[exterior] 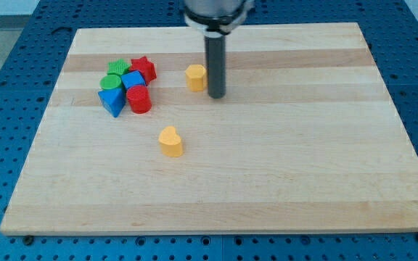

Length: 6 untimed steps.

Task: Push the yellow hexagon into the group of blocks

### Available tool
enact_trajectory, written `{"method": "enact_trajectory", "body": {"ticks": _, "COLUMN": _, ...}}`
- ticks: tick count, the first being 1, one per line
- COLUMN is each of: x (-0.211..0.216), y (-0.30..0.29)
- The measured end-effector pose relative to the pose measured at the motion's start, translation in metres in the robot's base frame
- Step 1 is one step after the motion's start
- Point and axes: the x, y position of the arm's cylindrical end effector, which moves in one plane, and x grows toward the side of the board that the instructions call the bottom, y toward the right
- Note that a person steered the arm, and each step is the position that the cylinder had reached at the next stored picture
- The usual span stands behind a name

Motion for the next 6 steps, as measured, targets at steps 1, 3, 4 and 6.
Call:
{"method": "enact_trajectory", "body": {"ticks": 1, "x": -0.016, "y": 0.024}}
{"method": "enact_trajectory", "body": {"ticks": 3, "x": -0.034, "y": -0.037}}
{"method": "enact_trajectory", "body": {"ticks": 4, "x": -0.037, "y": -0.08}}
{"method": "enact_trajectory", "body": {"ticks": 6, "x": -0.038, "y": -0.085}}
